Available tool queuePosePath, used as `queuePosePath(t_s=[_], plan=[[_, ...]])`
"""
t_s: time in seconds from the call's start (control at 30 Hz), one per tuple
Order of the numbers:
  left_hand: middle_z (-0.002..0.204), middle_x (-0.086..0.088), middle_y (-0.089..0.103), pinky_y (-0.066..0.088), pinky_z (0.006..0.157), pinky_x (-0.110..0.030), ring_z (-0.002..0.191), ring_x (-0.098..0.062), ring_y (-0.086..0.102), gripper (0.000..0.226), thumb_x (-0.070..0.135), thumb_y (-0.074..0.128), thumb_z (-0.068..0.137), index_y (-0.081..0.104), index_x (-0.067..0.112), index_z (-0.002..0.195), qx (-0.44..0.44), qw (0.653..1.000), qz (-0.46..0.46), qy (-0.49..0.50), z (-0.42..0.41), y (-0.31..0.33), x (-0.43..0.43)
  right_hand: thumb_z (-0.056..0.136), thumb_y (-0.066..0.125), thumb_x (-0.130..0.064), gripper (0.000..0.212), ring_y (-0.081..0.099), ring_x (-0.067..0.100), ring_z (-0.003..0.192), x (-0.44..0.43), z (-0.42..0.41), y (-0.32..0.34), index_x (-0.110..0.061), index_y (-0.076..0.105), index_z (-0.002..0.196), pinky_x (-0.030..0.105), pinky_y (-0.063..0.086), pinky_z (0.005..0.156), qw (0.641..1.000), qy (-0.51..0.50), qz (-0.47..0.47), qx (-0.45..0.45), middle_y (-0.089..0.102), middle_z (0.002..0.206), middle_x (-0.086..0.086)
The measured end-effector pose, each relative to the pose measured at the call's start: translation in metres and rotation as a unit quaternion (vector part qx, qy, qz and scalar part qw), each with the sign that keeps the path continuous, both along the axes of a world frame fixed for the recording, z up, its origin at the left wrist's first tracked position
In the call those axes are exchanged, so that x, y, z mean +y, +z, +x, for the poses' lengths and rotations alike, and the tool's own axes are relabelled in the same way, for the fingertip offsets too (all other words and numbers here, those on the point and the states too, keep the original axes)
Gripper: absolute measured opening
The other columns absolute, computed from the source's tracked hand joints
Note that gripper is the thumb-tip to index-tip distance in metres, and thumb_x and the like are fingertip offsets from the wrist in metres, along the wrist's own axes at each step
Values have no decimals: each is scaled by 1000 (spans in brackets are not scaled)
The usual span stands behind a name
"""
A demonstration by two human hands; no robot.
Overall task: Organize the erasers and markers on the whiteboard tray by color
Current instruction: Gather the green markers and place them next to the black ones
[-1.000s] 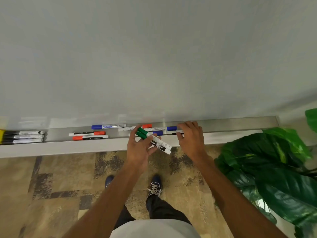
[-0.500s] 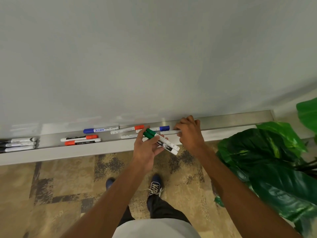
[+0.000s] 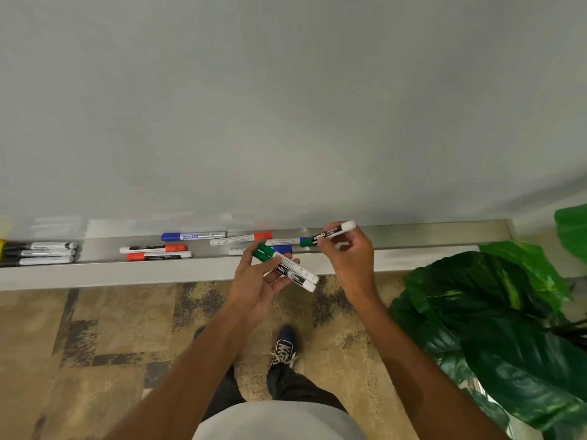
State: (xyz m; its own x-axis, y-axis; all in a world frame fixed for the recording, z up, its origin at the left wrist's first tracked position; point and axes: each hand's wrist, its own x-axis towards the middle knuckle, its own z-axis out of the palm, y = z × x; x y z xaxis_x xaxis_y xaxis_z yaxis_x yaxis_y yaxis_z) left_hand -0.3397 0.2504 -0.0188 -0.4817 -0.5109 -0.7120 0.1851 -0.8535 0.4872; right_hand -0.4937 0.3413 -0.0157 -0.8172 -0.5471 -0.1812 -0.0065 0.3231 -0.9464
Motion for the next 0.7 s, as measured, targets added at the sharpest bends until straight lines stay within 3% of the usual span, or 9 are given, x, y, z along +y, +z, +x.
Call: queuePosePath(t_s=[0.1, 0.27, 0.43, 0.53, 0.7], plan=[[118, -30, 69, 63, 74, -45, 101, -41, 73, 53, -9, 57, 93, 57, 24, 134, 10, 1000, -24, 12, 4, 4, 2, 73, 79, 3, 25, 70, 16, 82, -9, 21, 12, -14, 67, 89, 25, 56, 66, 975, -78, -90, -186, 74, 88, 4], [116, -24, 72, 62, 72, -40, 100, -36, 73, 53, -10, 59, 92, 56, 20, 135, 22, 997, -63, 50, 11, 10, 2, 77, 76, 1, 15, 74, 29, 75, -22, 59, 21, -7, 72, 89, 36, 60, 64, 906, -124, -149, -376, 75, 85, 13], [112, -24, 69, 62, 72, -38, 97, -33, 73, 52, -12, 59, 91, 57, 19, 133, 33, 991, -56, 119, 26, 11, -4, 74, 79, -1, 19, 75, 21, 73, -33, 83, 24, -9, 75, 91, 27, 55, 54, 893, -115, -121, -417, 77, 90, 13], [104, -18, 73, 62, 71, -37, 91, -30, 74, 51, -9, 62, 90, 59, 20, 131, 31, 987, -61, 148, 39, 11, -10, 74, 79, -3, 28, 70, 22, 81, -39, 94, 24, -7, 74, 102, 30, 50, 57, 887, -71, -93, -447, 75, 98, 15], [101, -16, 73, 62, 70, -38, 86, -27, 73, 44, 4, 71, 82, 68, 27, 119, 11, 979, -75, 188, 61, 15, -22, 73, 81, -4, 21, 70, 25, 83, -53, 116, 25, -8, 74, 93, 31, 55, 60, 886, -6, -46, -461, 76, 97, 16]])
